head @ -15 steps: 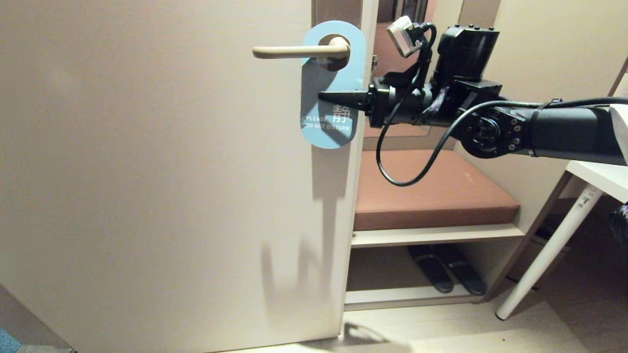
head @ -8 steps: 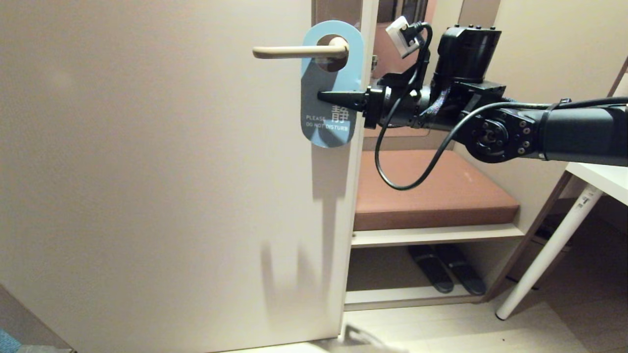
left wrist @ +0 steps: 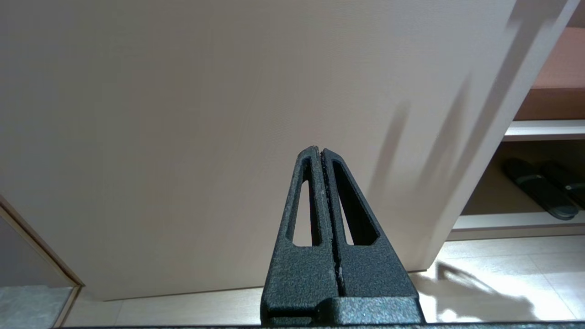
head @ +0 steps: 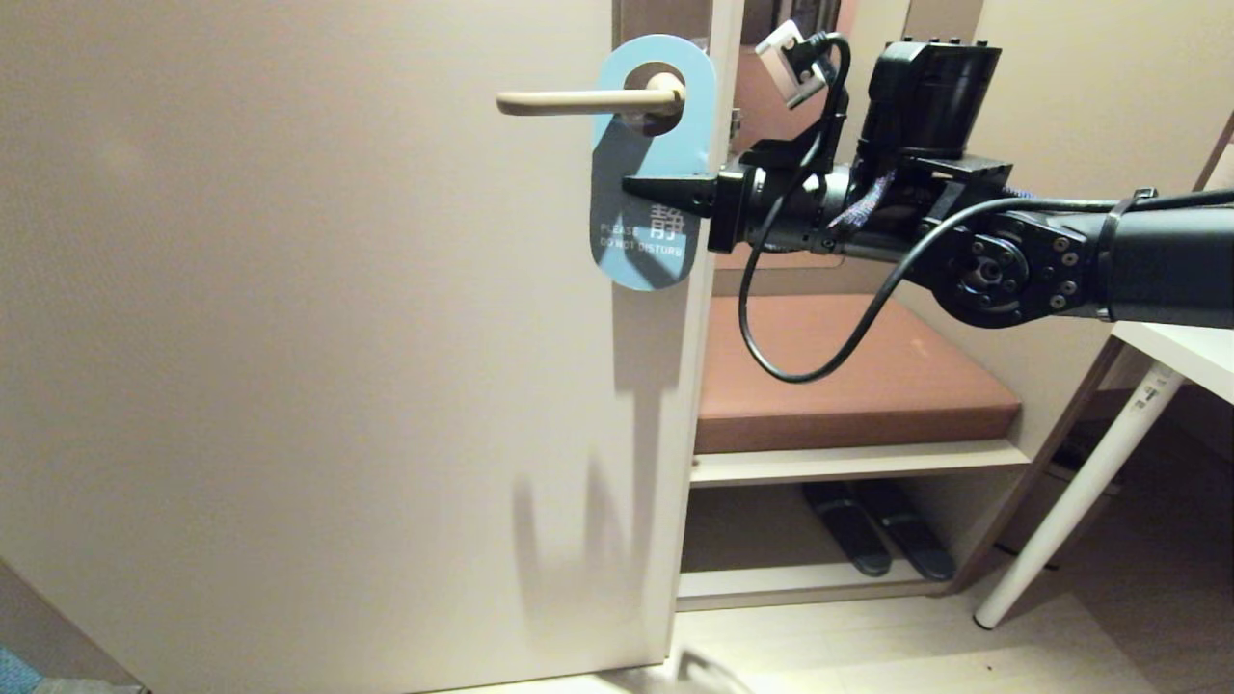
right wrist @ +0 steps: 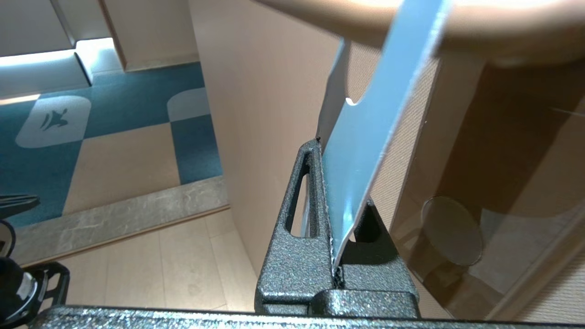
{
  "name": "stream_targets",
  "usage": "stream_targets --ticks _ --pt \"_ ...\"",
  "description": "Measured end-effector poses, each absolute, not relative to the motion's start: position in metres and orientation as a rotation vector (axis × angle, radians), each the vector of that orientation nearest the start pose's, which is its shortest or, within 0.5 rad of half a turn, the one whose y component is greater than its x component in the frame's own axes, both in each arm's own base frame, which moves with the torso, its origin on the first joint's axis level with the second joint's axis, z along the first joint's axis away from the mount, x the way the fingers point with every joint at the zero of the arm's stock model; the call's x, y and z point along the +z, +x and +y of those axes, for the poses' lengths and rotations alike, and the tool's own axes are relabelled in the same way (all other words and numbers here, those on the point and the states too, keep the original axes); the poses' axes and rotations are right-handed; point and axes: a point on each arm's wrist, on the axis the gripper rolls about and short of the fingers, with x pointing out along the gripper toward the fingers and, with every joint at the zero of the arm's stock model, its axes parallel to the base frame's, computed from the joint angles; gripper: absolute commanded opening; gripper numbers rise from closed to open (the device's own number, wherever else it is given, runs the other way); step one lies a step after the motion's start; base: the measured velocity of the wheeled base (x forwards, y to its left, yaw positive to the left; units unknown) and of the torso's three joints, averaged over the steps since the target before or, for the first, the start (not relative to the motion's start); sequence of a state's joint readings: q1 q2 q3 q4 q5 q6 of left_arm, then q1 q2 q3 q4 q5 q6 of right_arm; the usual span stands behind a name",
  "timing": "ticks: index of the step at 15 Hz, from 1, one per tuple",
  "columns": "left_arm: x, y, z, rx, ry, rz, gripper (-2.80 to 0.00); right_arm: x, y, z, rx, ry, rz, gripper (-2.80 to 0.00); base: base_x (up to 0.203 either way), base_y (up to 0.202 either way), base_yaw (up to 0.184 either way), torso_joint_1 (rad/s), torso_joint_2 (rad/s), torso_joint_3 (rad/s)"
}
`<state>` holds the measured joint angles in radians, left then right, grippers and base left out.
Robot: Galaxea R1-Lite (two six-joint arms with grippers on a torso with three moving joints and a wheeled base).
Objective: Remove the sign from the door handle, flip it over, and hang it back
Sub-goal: Take down the sign
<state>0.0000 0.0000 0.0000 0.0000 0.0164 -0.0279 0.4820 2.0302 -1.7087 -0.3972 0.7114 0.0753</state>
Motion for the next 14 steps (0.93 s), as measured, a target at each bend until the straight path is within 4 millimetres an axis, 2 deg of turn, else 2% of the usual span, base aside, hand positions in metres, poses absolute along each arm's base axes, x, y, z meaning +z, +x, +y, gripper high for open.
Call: stream_targets --ticks 7,14 --pt "0.075 -0.023 0.0 0.016 -0.027 0.0 -2.8 0.298 0.349 0.204 1.196 0.038 -0.043 -2.8 0.0 0.0 0.0 0.0 0.0 0.0" --pt "0.075 -0.023 0.0 0.016 -0.027 0.0 -2.8 0.297 0.334 0.226 1.091 0.028 -0.048 -2.8 0.0 0.0 0.0 0.0 0.0 0.0"
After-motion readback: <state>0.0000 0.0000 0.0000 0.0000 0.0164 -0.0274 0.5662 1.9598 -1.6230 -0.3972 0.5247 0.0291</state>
